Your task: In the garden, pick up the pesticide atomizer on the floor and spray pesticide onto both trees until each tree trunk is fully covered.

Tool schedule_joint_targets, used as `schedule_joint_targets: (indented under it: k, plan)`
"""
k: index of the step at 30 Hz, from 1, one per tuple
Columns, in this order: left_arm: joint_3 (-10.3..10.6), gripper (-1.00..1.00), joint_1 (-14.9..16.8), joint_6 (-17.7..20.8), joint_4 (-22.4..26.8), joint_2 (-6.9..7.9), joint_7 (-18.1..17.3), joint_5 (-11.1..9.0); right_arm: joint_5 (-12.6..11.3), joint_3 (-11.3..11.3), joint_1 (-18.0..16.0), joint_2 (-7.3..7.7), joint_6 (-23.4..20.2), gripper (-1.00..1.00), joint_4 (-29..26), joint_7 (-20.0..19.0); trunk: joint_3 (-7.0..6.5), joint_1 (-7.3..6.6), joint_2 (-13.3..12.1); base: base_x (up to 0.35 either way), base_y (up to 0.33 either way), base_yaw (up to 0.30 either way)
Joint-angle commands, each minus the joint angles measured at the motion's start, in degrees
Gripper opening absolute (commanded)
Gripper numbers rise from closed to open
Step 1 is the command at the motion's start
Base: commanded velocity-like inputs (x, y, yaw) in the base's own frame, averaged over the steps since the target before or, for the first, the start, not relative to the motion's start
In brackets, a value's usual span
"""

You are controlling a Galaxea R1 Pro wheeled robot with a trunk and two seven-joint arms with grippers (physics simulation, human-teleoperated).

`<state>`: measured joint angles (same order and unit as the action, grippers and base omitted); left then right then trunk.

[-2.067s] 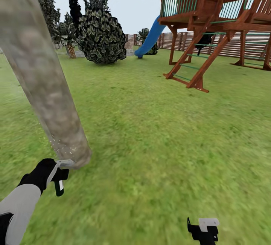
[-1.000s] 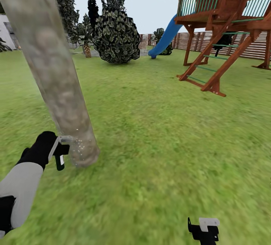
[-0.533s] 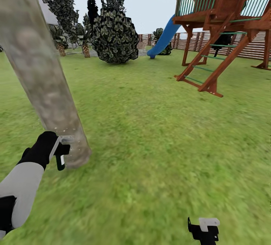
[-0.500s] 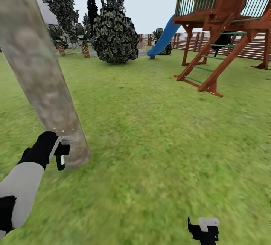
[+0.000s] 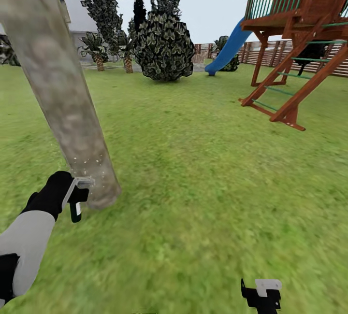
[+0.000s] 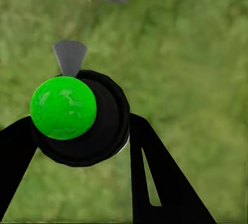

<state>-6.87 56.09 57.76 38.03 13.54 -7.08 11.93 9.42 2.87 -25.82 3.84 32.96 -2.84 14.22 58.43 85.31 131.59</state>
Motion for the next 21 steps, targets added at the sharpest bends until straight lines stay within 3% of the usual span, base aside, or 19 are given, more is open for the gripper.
schedule_joint_targets:
  k: [1,4,10,21]
  plan:
    - [-0.13,-1.00,0.02,0.18,0.00,-0.07,-0.57,0.71,0.60,0.29,-0.02,-0.01,0.09,1.00,0.03,0.28,0.05,-0.01,0.02,0.000,-0.278,0.277]
    - [-0.10,-1.00,-0.01,0.09,-0.21,-0.09,-0.57,0.72,0.60,0.29,-0.02,-0.05,0.09,1.00,0.03,0.28,0.05,-0.01,0.02,0.000,-0.278,0.247]
    - [-0.15,-1.00,-0.01,0.07,-0.21,-0.09,-0.53,0.76,0.60,0.29,-0.02,0.03,0.09,1.00,0.03,0.28,0.05,-0.01,0.02,0.081,-0.277,0.023]
    - [-0.24,-1.00,-0.01,0.07,-0.21,-0.16,-0.48,0.73,0.60,0.29,-0.02,0.03,0.09,1.00,0.03,0.28,0.05,-0.01,0.02,0.210,-0.214,0.016]
